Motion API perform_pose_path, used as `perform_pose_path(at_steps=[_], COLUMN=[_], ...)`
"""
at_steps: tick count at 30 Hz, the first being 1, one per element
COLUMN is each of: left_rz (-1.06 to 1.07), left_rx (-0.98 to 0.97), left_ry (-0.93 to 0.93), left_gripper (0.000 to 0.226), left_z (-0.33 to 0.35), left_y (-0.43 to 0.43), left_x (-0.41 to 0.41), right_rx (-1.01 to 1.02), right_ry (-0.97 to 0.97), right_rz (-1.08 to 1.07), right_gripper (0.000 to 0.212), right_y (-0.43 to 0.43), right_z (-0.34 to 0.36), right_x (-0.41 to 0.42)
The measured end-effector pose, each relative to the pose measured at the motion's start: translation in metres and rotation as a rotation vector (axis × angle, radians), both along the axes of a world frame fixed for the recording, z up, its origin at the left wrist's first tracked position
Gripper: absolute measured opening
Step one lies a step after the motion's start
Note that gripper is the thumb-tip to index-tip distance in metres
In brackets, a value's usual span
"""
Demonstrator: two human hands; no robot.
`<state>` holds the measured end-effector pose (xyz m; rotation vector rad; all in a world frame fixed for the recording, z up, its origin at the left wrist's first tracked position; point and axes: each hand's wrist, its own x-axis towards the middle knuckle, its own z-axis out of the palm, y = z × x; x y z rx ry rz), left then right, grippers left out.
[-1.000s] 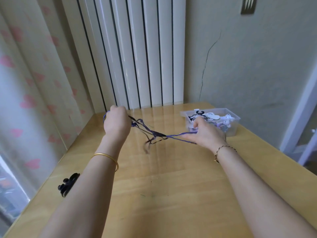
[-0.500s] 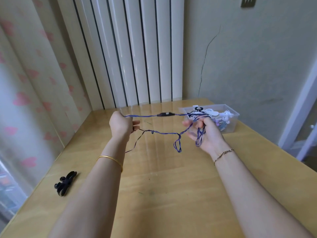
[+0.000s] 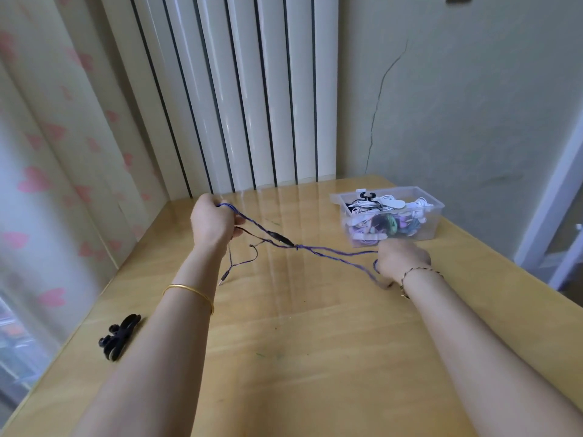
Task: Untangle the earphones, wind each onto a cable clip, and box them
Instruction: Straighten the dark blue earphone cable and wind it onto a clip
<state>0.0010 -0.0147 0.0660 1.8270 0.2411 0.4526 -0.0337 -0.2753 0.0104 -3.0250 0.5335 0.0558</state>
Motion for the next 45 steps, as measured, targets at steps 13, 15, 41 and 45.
perform_pose_path(at_steps=[13, 15, 41, 45], left_rz=[-0.705, -0.741, -0.730, -0.536], left_rx=[-0.181, -0.203, -0.599, -0.306], left_ry=[0.218, 0.191, 0.081, 0.081], left_gripper=[0.018, 0.025, 0.030, 0.019], left_z=[0.028, 0.029, 0.024, 0.015], left_y=[-0.023, -0.023, -0.021, -0.014], left_x=[-0.022, -0.023, -0.018, -0.010], right_rx=[0.994, 1.106, 2.018, 1.855], right_ry=[-0.232, -0.220, -0.377, -0.467], right_rz=[0.588, 0.626, 0.247, 0.189], right_gripper=[0.013, 0.011, 0.017, 0.014], right_y=[0.072, 0.084, 0.086, 0.078], right_z=[0.044, 0.041, 0.027, 0.027], right_x=[-0.016, -0.017, -0.003, 0.005])
